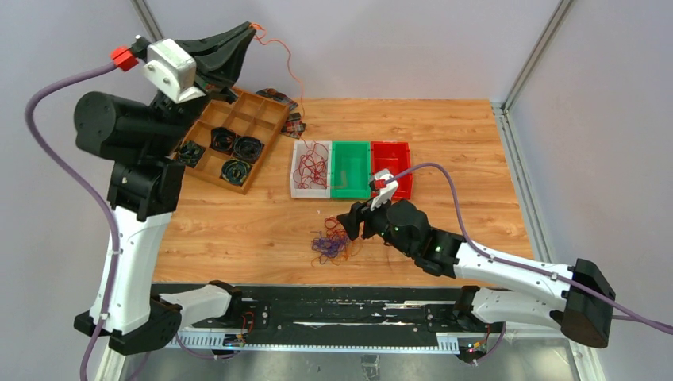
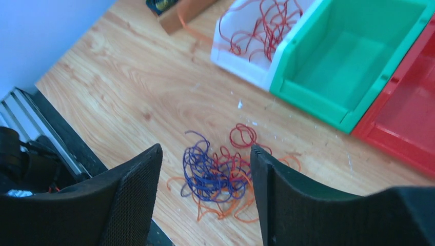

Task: Untangle the cables
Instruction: Untie the cable, then place the cable in the bin.

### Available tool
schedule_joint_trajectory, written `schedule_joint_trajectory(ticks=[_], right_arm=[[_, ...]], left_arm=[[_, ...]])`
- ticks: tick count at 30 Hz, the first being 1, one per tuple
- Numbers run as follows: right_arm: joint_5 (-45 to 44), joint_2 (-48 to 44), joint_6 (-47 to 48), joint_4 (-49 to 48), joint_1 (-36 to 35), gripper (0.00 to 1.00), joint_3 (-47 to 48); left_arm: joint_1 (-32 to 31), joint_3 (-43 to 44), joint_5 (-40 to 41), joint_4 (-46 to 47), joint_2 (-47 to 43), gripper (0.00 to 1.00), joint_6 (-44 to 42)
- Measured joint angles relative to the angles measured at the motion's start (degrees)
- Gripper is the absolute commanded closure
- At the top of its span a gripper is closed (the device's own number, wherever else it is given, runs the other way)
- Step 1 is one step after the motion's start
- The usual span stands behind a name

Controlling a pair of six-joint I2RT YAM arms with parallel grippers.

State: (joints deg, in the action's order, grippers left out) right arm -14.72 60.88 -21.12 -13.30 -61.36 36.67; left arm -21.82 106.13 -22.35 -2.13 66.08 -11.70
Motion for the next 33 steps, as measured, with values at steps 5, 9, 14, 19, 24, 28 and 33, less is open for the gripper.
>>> schedule_joint_trajectory(ticks=[5, 9, 14, 19, 24, 28, 33], right_arm=[[-1.3, -1.5, 0.4, 1.1, 0.0, 0.37, 2.5], [-2.8, -1.6, 1.3, 1.9, 0.0, 0.37, 2.7], [-3.9, -0.1, 1.7, 2.4, 1.4, 0.39, 4.1], [-4.2, 4.6, 0.2, 4.7, 4.9, 0.42, 8.7], [-3.8, 9.8, -1.1, 7.0, 6.4, 0.42, 16.1], [-3.2, 12.4, -1.6, 7.4, 6.9, 0.42, 18.9], [-2.0, 17.3, -1.9, 8.1, 9.2, 0.43, 22.3]], left_arm=[[0.0, -0.8, -1.7, -0.6, 2.5, 1.00, 1.0], [-0.9, -0.8, -2.6, -0.8, 4.9, 0.99, 1.6], [-3.6, 0.9, -4.7, -1.9, 8.6, 1.00, 1.9], [-6.1, 3.9, -6.6, -2.9, 12.6, 1.00, 1.6], [-7.1, 7.4, -7.0, -3.5, 14.7, 1.00, 0.5], [-7.2, 7.6, -6.9, -3.0, 14.7, 1.00, -0.1], [-7.2, 7.6, -6.6, -2.2, 15.3, 1.00, -0.4]])
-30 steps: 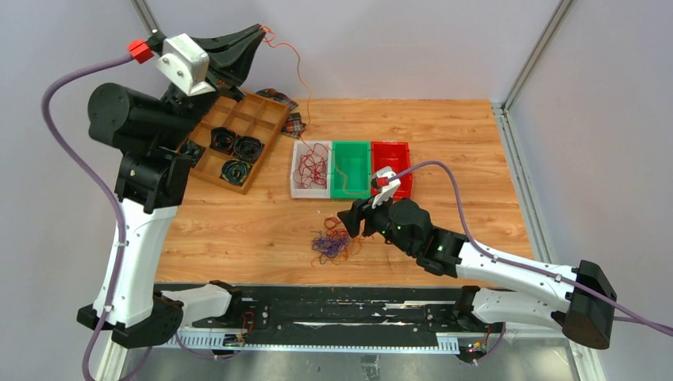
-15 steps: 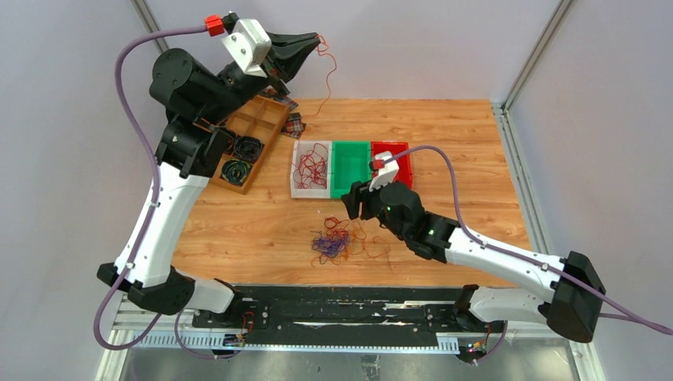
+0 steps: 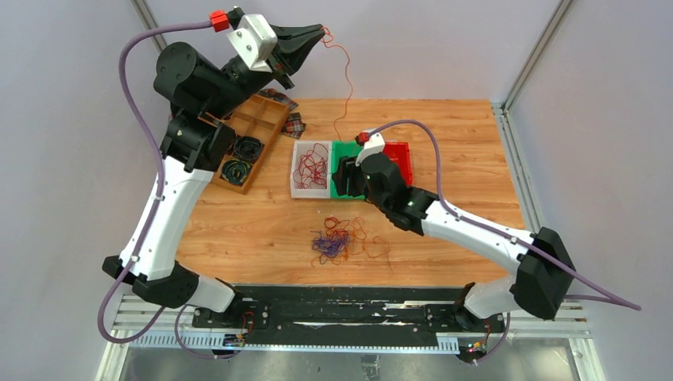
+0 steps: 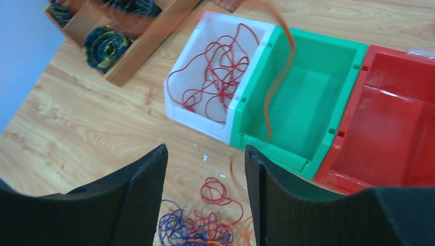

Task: Untangle the cables
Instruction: Place the cable in the bin.

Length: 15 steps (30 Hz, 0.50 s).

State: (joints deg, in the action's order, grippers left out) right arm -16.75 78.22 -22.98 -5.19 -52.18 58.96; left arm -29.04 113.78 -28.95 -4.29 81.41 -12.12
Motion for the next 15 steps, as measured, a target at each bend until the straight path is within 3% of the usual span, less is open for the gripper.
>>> schedule_joint_trajectory(ticks=[15], right_arm=[[7.8, 7.3, -0.2, 0.3, 11.5, 0.46, 2.3]], left_arm=[[-4.0, -1.0, 1.2, 0.8, 5.2, 1.00, -1.8]])
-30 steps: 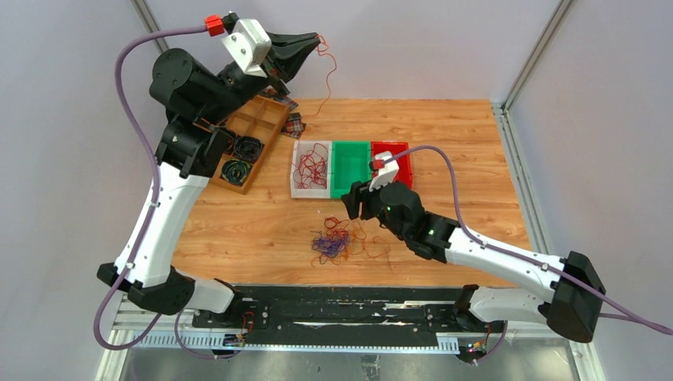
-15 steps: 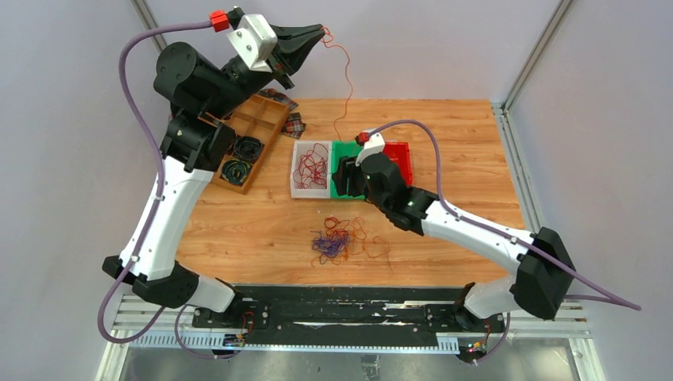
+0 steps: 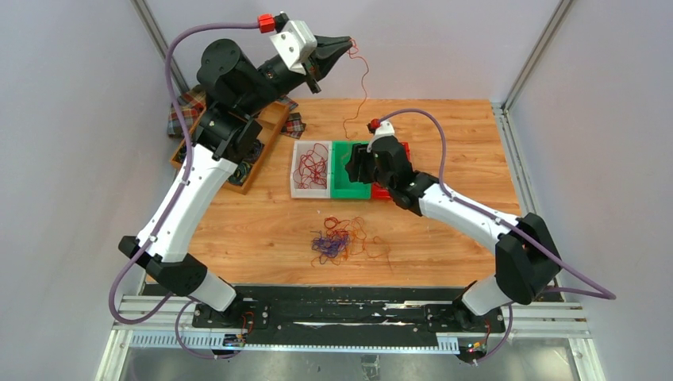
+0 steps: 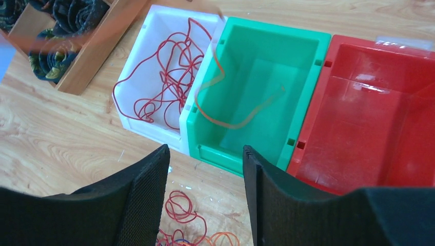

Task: Untangle the cables
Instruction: Place the cable in the bin.

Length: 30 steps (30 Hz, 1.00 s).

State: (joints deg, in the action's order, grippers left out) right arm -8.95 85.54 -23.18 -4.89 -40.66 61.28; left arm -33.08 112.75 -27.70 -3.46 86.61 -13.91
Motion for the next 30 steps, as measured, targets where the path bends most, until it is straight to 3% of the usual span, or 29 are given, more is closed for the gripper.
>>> schedule_joint_trajectory(ticks=[10, 18, 30], right_arm=[[5.8, 0.6, 0.0, -0.8, 0.8, 0.46, -2.6], [5.8, -0.9, -0.2, -0.8, 1.2, 0.46, -7.0], [4.4, -8.6, -0.4, -0.9, 2.6, 0.45, -11.0]], left_arm=[[-0.1, -0.7, 1.3, 0.3, 0.3, 1.00, -2.2], [-0.1, -5.6, 1.4, -0.7, 0.5, 1.00, -3.6], [-0.1, -3.5, 2.3, -3.9, 4.5, 1.00, -8.6]])
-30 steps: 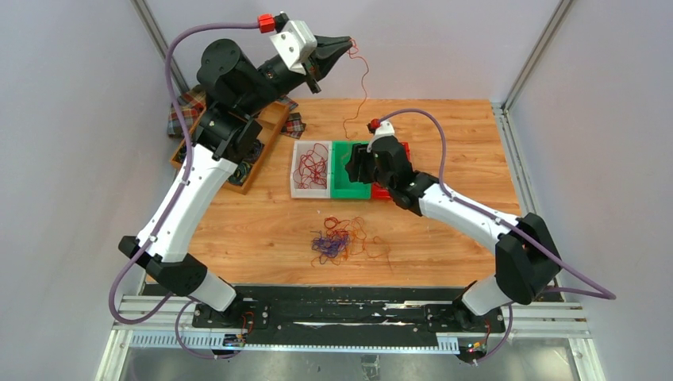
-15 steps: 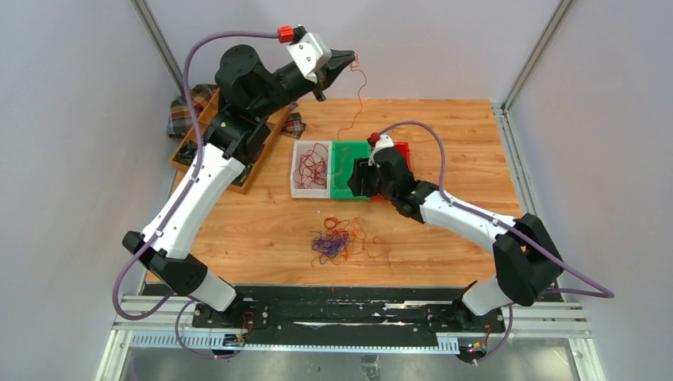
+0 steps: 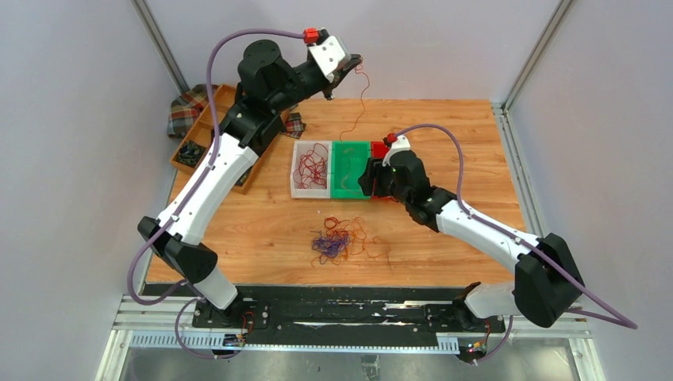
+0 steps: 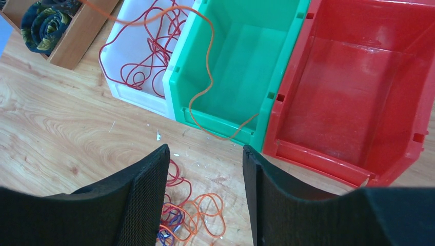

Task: Untangle the cables
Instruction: Place the cable in the bin.

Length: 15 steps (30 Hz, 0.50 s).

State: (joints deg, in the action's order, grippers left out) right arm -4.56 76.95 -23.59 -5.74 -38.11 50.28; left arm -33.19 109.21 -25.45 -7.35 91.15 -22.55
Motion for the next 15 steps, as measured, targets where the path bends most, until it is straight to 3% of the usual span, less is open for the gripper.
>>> schedule_joint_trajectory(ticks=[10, 15], right_arm=[[0.0, -1.0, -1.7, 0.2, 0.6, 0.41, -0.4], [0.0, -2.3, -1.9, 0.4, 0.6, 0.38, -1.5]], left_arm=[[-0.1, 7.3, 3.4, -1.9, 5.3, 1.00, -4.7], [-0.3, 6.4, 3.7, -2.4, 5.4, 1.00, -5.1]])
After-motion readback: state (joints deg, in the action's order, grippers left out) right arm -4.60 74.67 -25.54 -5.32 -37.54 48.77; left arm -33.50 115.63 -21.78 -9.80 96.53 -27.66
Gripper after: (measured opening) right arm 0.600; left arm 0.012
